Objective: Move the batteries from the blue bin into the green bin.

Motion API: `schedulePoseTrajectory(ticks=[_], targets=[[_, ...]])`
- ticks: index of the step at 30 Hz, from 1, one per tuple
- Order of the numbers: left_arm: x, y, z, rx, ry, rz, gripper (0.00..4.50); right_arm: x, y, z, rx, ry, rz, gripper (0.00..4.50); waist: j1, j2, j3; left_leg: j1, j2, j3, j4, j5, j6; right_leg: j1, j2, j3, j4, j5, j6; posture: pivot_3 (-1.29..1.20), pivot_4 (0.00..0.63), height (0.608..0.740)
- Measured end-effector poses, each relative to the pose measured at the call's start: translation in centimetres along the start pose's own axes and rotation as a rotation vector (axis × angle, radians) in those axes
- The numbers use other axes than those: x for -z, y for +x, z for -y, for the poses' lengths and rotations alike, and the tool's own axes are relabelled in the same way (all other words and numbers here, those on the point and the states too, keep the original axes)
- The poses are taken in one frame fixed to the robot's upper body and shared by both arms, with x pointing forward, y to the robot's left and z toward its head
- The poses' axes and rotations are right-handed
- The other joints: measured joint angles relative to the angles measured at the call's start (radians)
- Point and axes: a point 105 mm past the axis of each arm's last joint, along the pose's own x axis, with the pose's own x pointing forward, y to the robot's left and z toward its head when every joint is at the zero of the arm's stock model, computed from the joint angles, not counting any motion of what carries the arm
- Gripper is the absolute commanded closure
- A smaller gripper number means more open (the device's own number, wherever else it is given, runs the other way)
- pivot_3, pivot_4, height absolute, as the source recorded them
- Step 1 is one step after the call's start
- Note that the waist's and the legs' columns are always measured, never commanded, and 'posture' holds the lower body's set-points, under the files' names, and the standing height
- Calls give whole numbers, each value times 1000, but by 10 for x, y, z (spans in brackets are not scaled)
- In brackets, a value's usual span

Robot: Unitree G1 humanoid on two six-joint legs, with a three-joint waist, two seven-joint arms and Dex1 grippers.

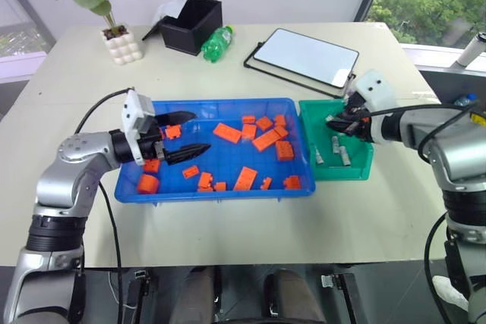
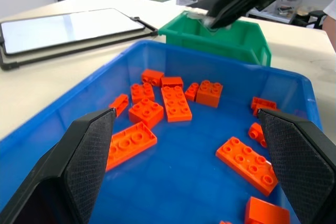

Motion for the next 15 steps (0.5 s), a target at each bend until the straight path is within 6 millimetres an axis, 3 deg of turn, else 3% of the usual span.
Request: schedulePoseTrajectory(ticks=[3,4,9,15], targets=[[0,-1,0,0,2,-4,0,0,0,1,8,-1,2,236,0,0,0,0,0,0,0,0,0,0,0,0,0,0,0,0,150,740],[0,-1,0,-2,3,-8,0,0,0,1,9,-1,2,64,0,0,0,0,0,0,0,0,0,0,0,0,0,0,0,0,150,740],[4,-7,-8,-52,11,-30,0,-1,5,9,48,-2,23,64,-1,0,0,0,0,0,0,0,0,0,0,0,0,0,0,0,150,740],[-4,-36,-38,-262,60,-7,0,-27,17,34,144,74,214,64,-3,0,0,0,0,0,0,0,0,-1,0,0,0,0,0,0,150,740]])
